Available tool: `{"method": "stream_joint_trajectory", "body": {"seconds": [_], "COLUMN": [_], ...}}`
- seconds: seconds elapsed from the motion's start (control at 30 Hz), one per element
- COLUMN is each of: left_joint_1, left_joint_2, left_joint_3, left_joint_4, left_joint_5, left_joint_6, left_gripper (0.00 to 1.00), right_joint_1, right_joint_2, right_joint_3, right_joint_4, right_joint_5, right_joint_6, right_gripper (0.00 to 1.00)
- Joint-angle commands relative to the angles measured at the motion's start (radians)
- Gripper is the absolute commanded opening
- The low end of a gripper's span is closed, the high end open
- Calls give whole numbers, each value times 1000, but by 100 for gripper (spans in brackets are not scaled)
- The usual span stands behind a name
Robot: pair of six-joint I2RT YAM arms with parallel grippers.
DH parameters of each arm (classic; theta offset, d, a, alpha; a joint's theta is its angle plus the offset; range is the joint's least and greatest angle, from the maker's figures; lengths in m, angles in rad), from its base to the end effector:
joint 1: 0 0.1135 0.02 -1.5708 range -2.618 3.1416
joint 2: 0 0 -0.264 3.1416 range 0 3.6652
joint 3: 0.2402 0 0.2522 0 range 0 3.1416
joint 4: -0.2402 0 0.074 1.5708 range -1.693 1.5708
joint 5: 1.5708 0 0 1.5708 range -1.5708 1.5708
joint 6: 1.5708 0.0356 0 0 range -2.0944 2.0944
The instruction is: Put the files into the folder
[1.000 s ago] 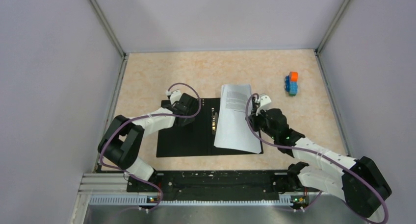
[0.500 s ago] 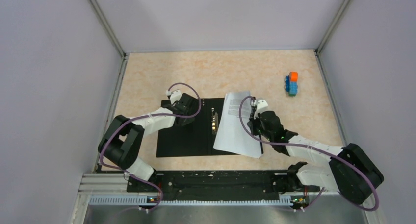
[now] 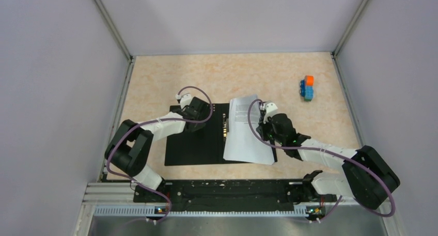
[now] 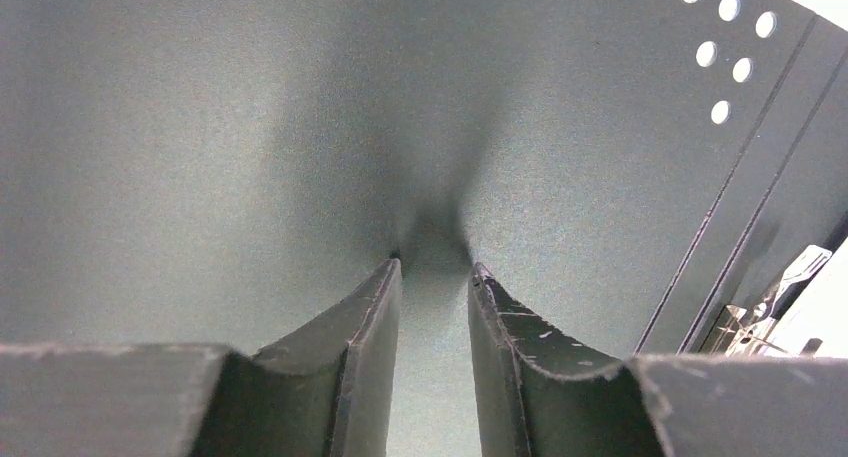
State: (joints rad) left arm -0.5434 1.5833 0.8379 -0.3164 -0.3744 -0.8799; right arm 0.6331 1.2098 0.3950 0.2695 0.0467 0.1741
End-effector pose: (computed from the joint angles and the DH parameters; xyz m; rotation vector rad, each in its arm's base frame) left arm 0.2603 -0.1420 0.1619 -0.5439 2.4616 -0.0666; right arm 0.1881 0.1360 0.1666 -0.4606 2.0955 0.4282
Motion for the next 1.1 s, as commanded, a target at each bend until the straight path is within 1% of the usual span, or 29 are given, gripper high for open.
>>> {"method": "stream_joint_trajectory", "body": {"seconds": [0.0,0.3,0.6,0.83,0.87,1.0,1.07], "left_joint_1": [8,8,10,10,10,10,10], "left_joint_2": [23,37,45,45,43,41,41], "left_joint_3": [26,37,44,43,43,43,43], "left_joint_4": [2,1,-5,-7,-7,-9,-10], "left_joint_5": [3,12,10,9,8,6,5], "left_joint_6": [13,21,27,30,29,33,32], "left_gripper": [36,36,36,36,36,36,36], "right_joint_1": [15,20,19,12,11,-7,-16], "right_joint_2": [11,62,96,159,171,197,200], "right_joint_3": [50,102,148,241,257,294,303], "right_joint_4": [32,-29,-89,-203,-221,-266,-282], "right_joint_5": [-73,-76,-77,-69,-61,-50,-50], "right_joint_6": [-28,-54,-43,-15,-10,16,28], "right_gripper": [0,0,0,0,1,21,28]}}
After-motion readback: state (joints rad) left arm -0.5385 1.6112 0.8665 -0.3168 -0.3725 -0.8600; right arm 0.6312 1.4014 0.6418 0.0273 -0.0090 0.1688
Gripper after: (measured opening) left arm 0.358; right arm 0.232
